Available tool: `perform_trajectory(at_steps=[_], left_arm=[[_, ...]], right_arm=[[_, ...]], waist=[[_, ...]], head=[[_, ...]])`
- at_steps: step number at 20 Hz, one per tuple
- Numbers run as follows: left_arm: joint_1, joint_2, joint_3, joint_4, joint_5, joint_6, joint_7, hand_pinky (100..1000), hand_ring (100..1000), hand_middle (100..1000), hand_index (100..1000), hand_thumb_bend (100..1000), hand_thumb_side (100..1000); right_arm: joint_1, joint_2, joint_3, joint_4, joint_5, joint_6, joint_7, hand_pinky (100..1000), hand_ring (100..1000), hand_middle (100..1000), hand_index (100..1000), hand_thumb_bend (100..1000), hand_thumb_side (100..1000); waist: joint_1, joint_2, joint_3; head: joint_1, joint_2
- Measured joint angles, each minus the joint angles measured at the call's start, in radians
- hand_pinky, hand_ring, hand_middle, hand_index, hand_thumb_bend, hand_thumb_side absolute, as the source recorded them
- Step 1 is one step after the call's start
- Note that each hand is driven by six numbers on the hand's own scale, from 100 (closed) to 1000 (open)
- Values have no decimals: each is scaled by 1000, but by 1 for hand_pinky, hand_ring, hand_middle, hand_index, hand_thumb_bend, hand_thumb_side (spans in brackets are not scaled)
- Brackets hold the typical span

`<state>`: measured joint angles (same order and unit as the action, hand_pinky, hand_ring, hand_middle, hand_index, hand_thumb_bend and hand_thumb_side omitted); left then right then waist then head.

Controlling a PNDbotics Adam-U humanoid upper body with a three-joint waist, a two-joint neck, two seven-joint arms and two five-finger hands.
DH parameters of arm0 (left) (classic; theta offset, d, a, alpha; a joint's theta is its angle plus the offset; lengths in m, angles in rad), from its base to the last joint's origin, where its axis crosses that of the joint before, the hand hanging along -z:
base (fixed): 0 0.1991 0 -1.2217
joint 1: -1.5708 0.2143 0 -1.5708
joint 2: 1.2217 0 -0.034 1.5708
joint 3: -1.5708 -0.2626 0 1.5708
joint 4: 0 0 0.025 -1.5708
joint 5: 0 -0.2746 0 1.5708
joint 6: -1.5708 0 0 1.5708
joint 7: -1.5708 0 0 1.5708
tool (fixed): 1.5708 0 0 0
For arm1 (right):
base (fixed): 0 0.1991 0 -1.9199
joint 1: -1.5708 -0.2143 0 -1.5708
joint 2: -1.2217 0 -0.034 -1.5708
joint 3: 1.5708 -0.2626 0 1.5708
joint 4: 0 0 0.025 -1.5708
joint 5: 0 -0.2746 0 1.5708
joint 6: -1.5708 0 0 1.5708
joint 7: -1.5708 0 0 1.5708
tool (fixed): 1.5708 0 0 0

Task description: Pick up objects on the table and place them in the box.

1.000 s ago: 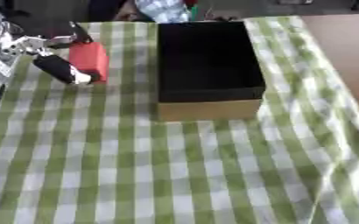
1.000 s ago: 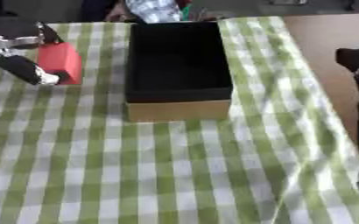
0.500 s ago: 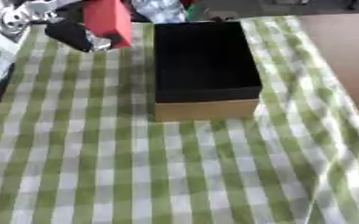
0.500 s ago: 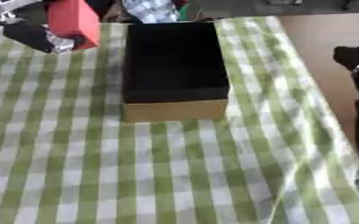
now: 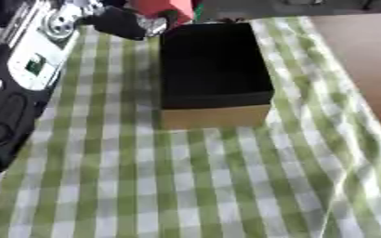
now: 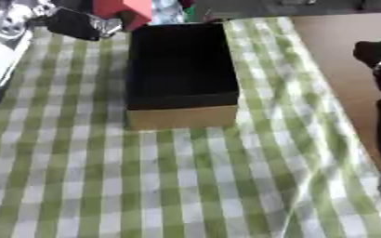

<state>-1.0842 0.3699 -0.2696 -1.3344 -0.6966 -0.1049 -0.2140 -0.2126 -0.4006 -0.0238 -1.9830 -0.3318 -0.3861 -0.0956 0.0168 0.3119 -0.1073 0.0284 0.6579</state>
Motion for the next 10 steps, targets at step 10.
perform_trajectory(at_steps=[10], left_arm=[[22,-92,-42,29,-158,-36,59,604,565,507,653,100,540]], right_arm=[[-14,1,6,0,-22,7,14,820,745,603,805,100,869]], waist=[[0,0,-4]], head=[[19,0]])
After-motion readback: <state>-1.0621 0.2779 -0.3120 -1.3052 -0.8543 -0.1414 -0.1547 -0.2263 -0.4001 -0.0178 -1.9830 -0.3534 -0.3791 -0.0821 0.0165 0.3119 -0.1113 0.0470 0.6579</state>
